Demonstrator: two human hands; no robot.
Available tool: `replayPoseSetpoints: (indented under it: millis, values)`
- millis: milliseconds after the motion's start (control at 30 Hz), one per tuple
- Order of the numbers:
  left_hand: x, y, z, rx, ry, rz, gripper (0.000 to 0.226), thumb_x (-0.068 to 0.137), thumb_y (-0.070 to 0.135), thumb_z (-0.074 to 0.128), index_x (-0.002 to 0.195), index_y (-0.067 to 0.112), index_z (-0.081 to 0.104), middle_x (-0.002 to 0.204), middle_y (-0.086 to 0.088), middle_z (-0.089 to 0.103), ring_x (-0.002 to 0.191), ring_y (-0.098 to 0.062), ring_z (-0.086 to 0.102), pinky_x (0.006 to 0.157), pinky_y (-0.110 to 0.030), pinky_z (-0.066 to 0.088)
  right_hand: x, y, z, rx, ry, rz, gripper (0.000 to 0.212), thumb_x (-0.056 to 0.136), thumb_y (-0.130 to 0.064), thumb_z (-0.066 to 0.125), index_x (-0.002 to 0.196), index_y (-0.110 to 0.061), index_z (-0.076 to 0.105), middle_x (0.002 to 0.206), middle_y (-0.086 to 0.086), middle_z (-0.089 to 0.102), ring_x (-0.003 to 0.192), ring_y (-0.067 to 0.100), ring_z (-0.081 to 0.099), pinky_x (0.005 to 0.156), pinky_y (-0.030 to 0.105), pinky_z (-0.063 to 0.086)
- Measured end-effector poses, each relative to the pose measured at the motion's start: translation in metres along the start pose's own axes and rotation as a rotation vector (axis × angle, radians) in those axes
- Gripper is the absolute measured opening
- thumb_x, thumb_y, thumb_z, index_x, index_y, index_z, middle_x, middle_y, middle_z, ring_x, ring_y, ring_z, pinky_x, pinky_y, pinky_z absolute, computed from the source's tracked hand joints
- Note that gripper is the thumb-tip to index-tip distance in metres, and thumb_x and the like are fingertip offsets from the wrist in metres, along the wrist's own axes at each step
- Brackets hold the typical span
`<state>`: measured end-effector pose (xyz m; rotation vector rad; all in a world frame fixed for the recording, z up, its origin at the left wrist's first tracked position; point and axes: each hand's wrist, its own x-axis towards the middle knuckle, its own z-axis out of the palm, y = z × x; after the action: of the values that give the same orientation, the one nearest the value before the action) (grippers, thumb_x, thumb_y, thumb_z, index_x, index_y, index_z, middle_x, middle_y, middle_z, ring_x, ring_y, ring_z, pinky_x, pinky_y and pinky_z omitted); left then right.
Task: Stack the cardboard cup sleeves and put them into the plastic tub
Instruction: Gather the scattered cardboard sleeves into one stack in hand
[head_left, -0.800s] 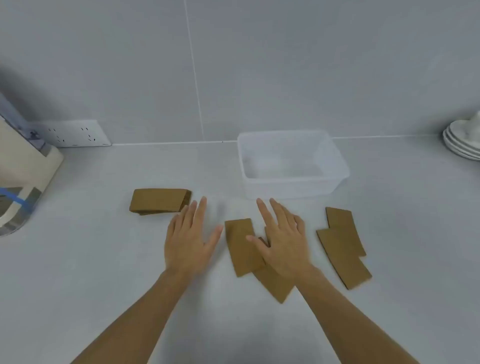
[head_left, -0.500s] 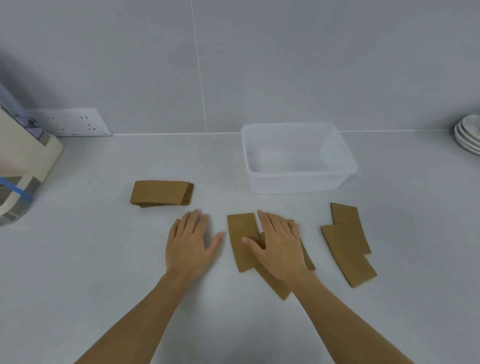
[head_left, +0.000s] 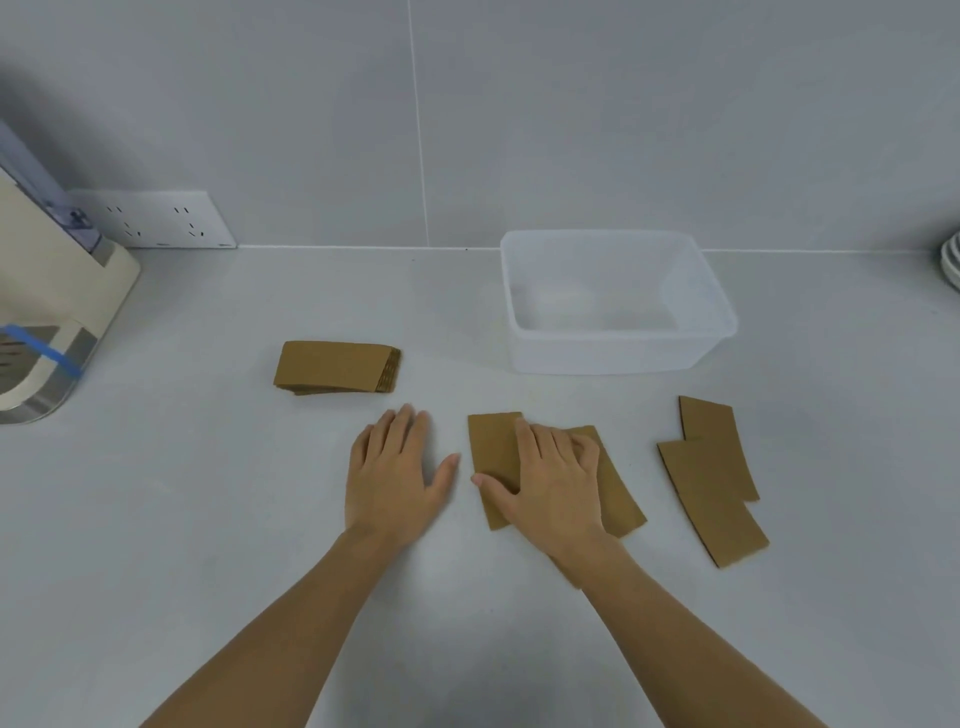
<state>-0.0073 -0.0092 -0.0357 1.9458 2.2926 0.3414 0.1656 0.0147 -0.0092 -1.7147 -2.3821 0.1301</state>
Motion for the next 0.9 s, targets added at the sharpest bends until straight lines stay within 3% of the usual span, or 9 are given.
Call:
replayPoseSetpoints:
  millis: [267, 467, 533, 667, 800, 900]
  values:
    - [0.0, -0.001, 0.0, -0.03, 0.009, 0.007, 0.068, 0.09, 0.057, 0.031, 0.143, 0.015, 0.028, 0.153, -0.006, 0.03, 0.142, -0.023, 0.019, 0.115, -0.039, 0.011, 0.0, -0.011, 0.001, -0.055, -0.105, 0.026, 0.077, 0.083, -0.059, 0.041, 0.139, -0.008, 0.028, 0.132, 0.009, 0.051, 0.122, 0.027, 0.043, 0.106, 0.046, 0.021]
    - [0.002, -0.001, -0.008, -0.232, 0.001, -0.032, 0.06, 0.09, 0.052, 0.04, 0.139, 0.016, 0.039, 0.152, -0.004, 0.033, 0.141, -0.021, 0.021, 0.115, -0.037, 0.012, 0.005, -0.019, -0.004, 0.009, -0.109, 0.05, 0.07, 0.079, -0.043, 0.048, 0.137, -0.009, 0.027, 0.122, 0.009, 0.056, 0.111, 0.028, 0.049, 0.094, 0.04, 0.029]
    - [0.003, 0.003, -0.018, -0.474, 0.022, -0.11, 0.05, 0.09, 0.045, 0.048, 0.129, 0.015, 0.05, 0.142, -0.003, 0.047, 0.134, -0.02, 0.036, 0.11, -0.033, 0.023, 0.01, -0.019, -0.009, 0.079, -0.112, 0.058, 0.071, 0.079, -0.041, 0.05, 0.138, -0.01, 0.026, 0.123, 0.01, 0.054, 0.109, 0.028, 0.05, 0.091, 0.039, 0.033]
    - [0.004, 0.019, -0.048, -1.223, -0.021, -0.374, 0.024, 0.09, 0.04, 0.051, 0.105, 0.024, 0.063, 0.111, 0.007, 0.064, 0.112, -0.014, 0.056, 0.088, -0.02, 0.041, 0.018, -0.023, -0.027, 0.285, -0.103, 0.089, 0.067, 0.079, -0.038, 0.052, 0.136, -0.012, 0.029, 0.124, 0.01, 0.051, 0.11, 0.027, 0.048, 0.092, 0.037, 0.037]
    - [0.007, 0.022, -0.061, -1.902, -0.23, -0.637, 0.053, 0.087, 0.052, 0.047, 0.118, 0.01, 0.058, 0.12, -0.011, 0.064, 0.114, -0.024, 0.058, 0.094, -0.038, 0.046, 0.018, -0.038, -0.044, 0.445, -0.071, 0.055, 0.061, 0.081, -0.038, 0.053, 0.134, -0.014, 0.034, 0.127, 0.007, 0.049, 0.114, 0.023, 0.046, 0.093, 0.035, 0.039]
    - [0.0, 0.023, -0.063, -2.161, -0.412, -0.698, 0.074, 0.073, 0.061, 0.056, 0.127, 0.01, 0.054, 0.127, -0.012, 0.06, 0.121, -0.029, 0.054, 0.106, -0.044, 0.038, 0.012, -0.051, -0.05, 0.535, -0.095, 0.005, 0.062, 0.081, -0.036, 0.054, 0.136, -0.015, 0.032, 0.132, 0.006, 0.045, 0.119, 0.021, 0.043, 0.098, 0.036, 0.039]
